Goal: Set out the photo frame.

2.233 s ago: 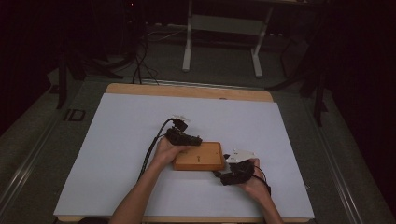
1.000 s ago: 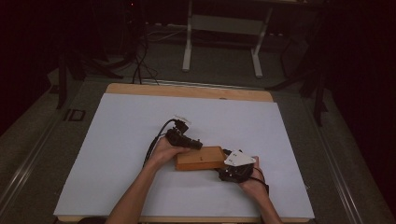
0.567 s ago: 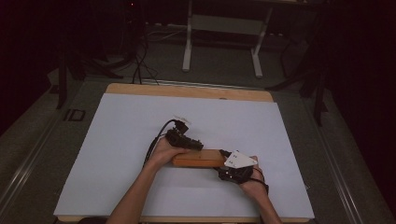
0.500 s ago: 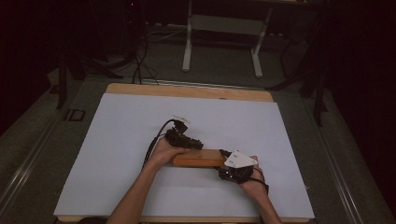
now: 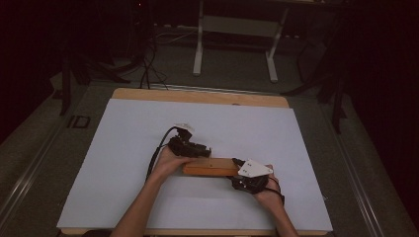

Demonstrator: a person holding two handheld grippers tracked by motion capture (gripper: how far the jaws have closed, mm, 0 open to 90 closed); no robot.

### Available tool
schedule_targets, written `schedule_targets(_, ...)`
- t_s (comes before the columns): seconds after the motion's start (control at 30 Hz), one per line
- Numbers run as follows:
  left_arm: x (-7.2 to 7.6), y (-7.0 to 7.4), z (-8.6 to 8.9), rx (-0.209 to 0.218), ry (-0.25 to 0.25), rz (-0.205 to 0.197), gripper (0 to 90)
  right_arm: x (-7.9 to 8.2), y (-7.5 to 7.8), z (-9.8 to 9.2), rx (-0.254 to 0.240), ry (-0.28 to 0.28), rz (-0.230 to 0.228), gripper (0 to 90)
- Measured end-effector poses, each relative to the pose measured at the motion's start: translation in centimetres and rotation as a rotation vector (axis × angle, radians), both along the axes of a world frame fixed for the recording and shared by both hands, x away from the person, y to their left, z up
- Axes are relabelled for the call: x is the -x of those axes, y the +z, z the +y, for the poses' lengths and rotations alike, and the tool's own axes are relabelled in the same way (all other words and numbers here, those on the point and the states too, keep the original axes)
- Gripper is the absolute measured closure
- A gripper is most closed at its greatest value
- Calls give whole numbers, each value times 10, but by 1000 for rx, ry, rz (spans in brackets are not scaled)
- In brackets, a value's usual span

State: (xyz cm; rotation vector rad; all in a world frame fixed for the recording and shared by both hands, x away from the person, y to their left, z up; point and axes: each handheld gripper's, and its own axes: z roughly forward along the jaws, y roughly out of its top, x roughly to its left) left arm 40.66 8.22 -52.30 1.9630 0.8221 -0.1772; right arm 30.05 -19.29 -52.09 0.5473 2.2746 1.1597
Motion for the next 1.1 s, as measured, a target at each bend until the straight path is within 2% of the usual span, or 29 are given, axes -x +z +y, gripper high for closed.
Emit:
schedule_targets(0.13,4,1,8,16,18,-19,565,0,0,0,2,0,0,467)
schedule_targets(0.4,17,10,25,4,64,-101,544,0,-2,0,10,5,21,469)
schedule_targets(0.5,22,11,33,5,90,-117,543,0,-2,0,10,5,22,469)
schedule_targets(0.67,29,12,46,-14,114,-144,543,-1,-2,0,8,7,24,469)
schedule_targets(0.8,42,11,64,-29,136,-171,537,-1,-2,0,8,8,24,469)
schedule_targets(1.0,53,13,80,-39,158,-189,536,-1,-1,0,10,7,24,471)
schedule_targets(1.1,59,12,83,-71,152,-203,536,-1,-1,0,8,8,25,472)
